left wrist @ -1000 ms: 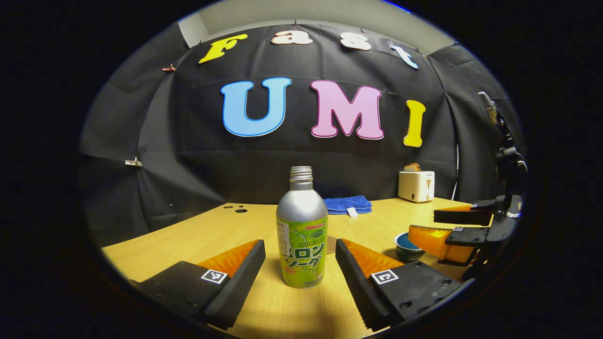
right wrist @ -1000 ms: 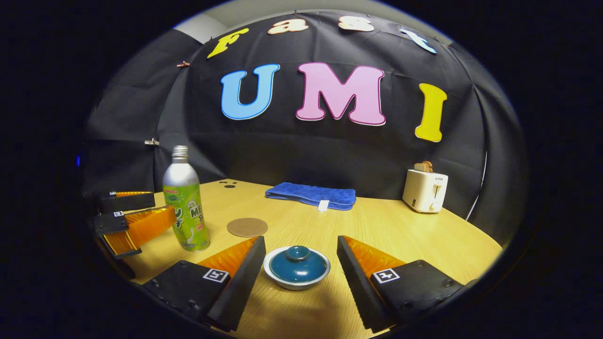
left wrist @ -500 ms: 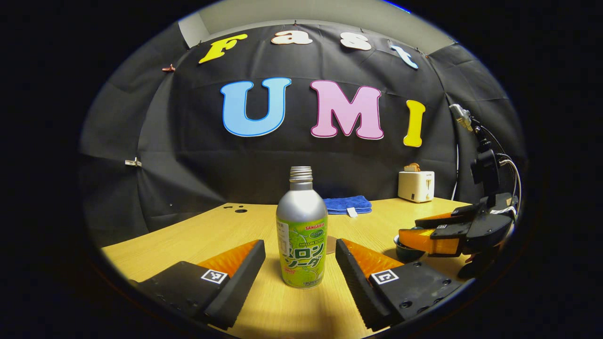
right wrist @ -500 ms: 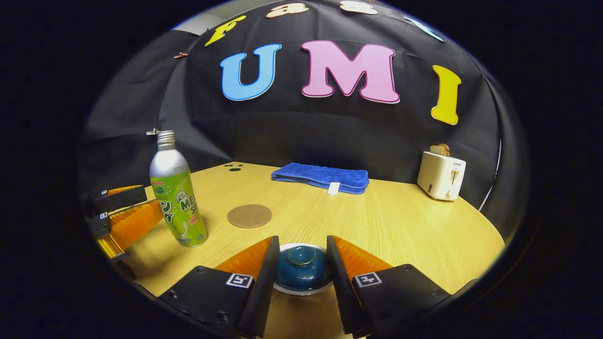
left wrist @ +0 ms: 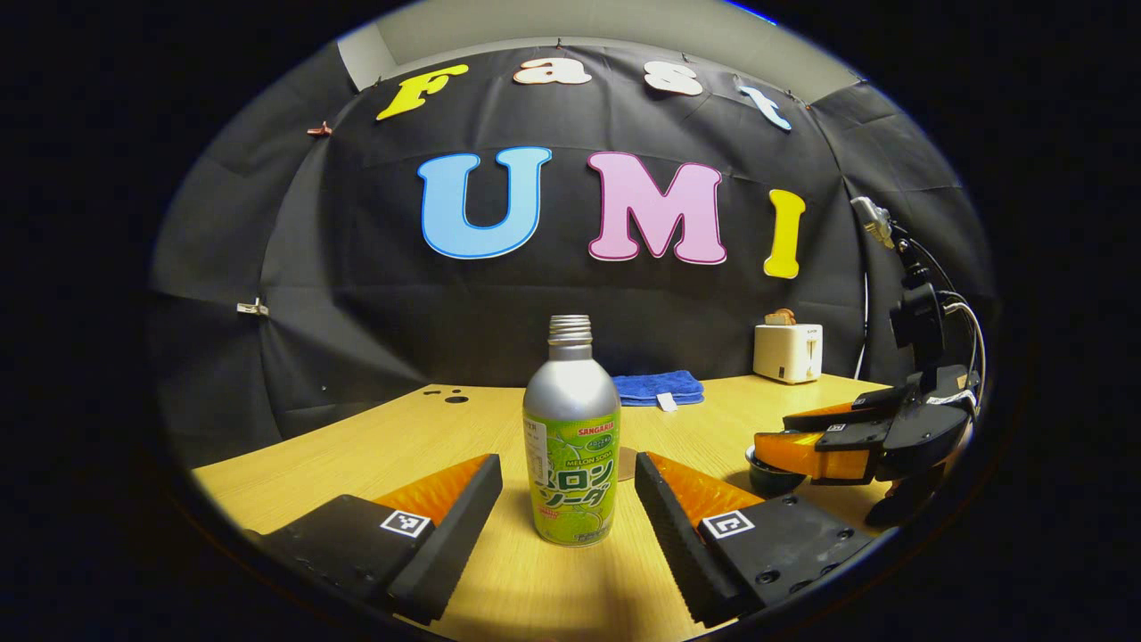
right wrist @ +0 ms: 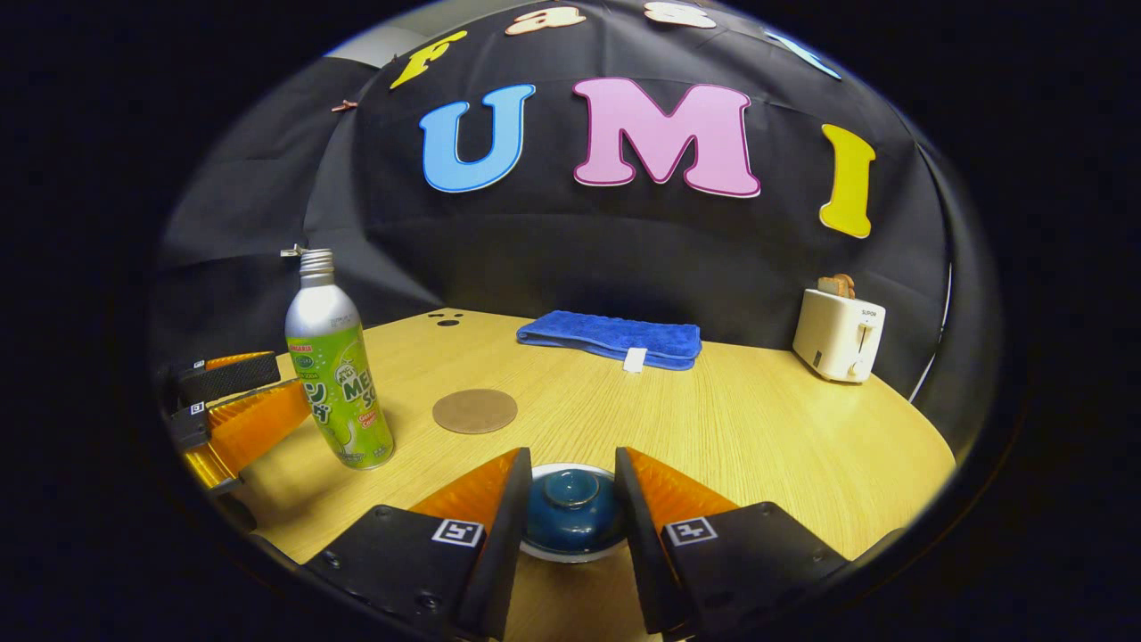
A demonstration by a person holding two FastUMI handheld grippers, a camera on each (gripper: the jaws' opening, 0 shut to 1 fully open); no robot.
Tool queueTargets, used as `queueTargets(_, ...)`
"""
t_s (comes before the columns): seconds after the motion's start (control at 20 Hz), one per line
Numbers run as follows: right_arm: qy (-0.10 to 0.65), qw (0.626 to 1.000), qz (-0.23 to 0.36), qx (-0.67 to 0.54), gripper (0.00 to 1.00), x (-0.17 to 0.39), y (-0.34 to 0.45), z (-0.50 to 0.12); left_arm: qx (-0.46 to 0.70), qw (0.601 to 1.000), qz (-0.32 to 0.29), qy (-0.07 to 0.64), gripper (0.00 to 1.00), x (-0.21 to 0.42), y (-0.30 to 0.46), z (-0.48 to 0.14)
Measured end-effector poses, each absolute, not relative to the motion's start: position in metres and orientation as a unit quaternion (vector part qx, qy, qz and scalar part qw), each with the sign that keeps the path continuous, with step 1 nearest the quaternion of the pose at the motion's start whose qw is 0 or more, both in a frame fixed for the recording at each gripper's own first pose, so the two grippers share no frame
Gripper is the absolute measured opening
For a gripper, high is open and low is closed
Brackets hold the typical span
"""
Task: Open the teacup lid with one hand, grasp the water bottle and pour water into the teacup with the other hand; after pouring, place the water bottle on the coaster and then close the teacup lid.
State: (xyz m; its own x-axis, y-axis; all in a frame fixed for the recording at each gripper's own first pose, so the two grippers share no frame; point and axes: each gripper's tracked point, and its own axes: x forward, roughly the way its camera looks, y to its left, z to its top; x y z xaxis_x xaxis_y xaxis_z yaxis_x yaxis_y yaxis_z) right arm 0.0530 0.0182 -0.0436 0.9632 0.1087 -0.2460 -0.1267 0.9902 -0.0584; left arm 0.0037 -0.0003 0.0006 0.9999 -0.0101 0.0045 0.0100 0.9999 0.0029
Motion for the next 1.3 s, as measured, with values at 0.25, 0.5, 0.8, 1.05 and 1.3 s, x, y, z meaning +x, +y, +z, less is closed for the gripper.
queueTargets(0.25,0.118,0.99,0.063,-0.04,0.54,0.054,0.02,-0.043,0.001,1.0,-0.005,-0.002,0.95,0.003,0.001,0.001)
queueTargets(0.5,0.116,0.99,0.062,-0.043,0.33,0.055,0.02,-0.042,0.001,1.0,-0.005,-0.002,0.95,0.003,0.0,0.001)
queueTargets(0.8,0.089,0.994,0.064,-0.007,0.28,0.049,0.015,-0.031,0.002,1.0,-0.013,-0.002,0.95,0.005,-0.001,0.001)
queueTargets(1.05,0.023,0.998,0.055,-0.013,0.28,0.037,0.011,-0.009,0.002,1.0,-0.022,-0.002,0.95,0.014,-0.004,0.0)
queueTargets(1.3,0.003,0.998,0.057,-0.002,0.27,0.034,0.011,-0.004,0.002,1.0,-0.024,-0.003,0.95,0.027,-0.003,0.001)
